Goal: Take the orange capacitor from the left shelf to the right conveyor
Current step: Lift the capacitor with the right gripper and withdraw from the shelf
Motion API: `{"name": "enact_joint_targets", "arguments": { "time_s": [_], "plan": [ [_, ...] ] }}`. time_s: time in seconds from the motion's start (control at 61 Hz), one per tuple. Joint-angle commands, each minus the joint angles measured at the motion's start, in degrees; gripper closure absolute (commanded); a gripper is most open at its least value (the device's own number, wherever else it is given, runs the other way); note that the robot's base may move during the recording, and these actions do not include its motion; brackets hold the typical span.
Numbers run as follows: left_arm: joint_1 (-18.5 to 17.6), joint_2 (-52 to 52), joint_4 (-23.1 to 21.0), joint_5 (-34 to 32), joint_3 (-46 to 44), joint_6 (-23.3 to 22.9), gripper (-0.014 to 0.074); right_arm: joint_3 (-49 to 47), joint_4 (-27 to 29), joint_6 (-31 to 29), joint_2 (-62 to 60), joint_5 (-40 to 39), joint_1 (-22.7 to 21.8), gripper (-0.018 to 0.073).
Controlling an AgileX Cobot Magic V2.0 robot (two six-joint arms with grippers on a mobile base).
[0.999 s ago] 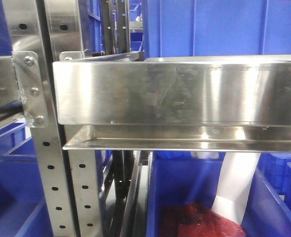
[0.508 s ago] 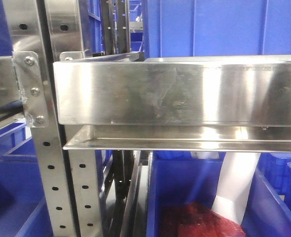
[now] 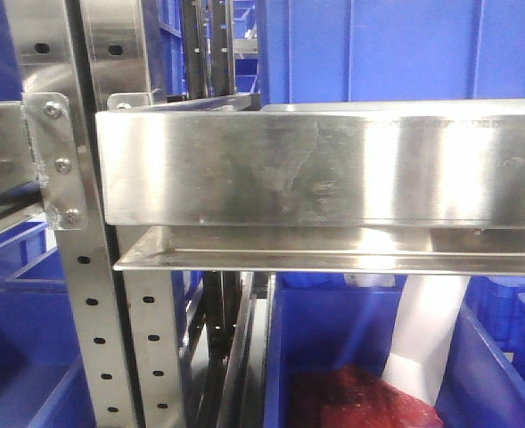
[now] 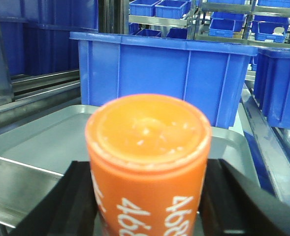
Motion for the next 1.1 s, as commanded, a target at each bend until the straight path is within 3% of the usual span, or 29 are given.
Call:
{"name": "enact_joint_targets", "arguments": {
  "time_s": [0.0,1.081],
  "plan": [
    [0.05,-1.10,0.00,-5.02,-0.31,-0.08,0.0701,-1.53,-0.80,-0.22,0.66,-5.41,-0.15,0.0402],
    [-1.03,-1.10,0.00,-5.02,-0.31,-0.08,0.0701,-1.53,-0.80,-0.22,0.66,-5.41,-0.15,0.0402]
  ]
}}
